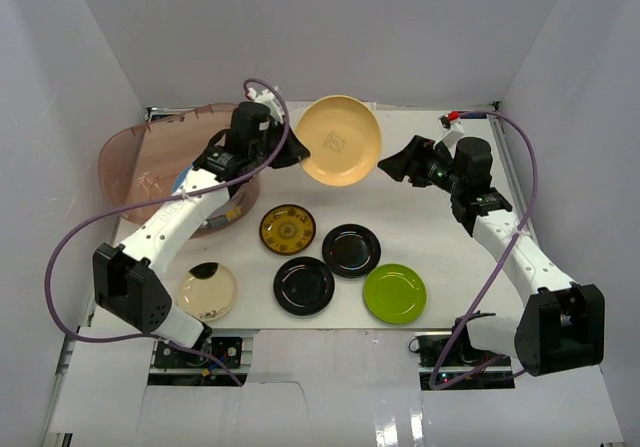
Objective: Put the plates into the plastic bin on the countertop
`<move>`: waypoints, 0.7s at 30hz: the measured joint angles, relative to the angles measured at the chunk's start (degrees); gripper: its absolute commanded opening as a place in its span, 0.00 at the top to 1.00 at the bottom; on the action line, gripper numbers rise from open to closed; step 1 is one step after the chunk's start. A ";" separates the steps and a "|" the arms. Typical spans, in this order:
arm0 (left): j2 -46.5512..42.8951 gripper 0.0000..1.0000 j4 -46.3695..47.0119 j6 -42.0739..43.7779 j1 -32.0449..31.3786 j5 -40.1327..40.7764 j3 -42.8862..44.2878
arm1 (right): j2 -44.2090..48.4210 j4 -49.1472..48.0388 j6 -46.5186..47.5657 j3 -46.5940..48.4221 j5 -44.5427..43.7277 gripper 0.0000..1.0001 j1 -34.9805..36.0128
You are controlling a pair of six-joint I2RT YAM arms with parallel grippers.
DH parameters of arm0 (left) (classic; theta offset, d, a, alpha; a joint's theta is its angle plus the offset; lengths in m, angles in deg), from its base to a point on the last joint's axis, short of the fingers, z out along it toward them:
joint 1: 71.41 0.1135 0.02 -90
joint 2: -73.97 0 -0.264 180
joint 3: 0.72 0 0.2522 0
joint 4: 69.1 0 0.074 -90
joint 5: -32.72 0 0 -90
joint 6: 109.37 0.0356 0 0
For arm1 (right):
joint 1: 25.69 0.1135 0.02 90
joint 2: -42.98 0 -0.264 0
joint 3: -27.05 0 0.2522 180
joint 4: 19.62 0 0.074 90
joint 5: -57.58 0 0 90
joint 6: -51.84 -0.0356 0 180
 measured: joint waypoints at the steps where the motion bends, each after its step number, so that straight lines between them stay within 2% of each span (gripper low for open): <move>1: -0.70 1.00 -0.09 -0.26 1.88 -0.31 0.42 | 0.35 -0.09 0.00 -0.74 0.39 0.21 0.17; 6: -7.58 1.00 0.13 -1.66 15.89 1.60 0.09 | 2.95 -0.55 0.04 -6.10 0.83 0.21 2.54; 11: -16.72 1.00 1.42 -2.64 29.09 7.41 -5.64 | 2.99 -0.37 0.28 -9.55 0.94 0.21 8.09; 15: -18.16 0.95 1.60 -2.49 32.94 10.73 -10.40 | 2.56 -0.50 0.74 -9.64 0.31 0.21 12.85; 21: -11.82 0.85 1.11 -1.81 33.75 15.96 -15.41 | 0.22 -0.98 1.64 -9.53 -2.16 0.22 22.38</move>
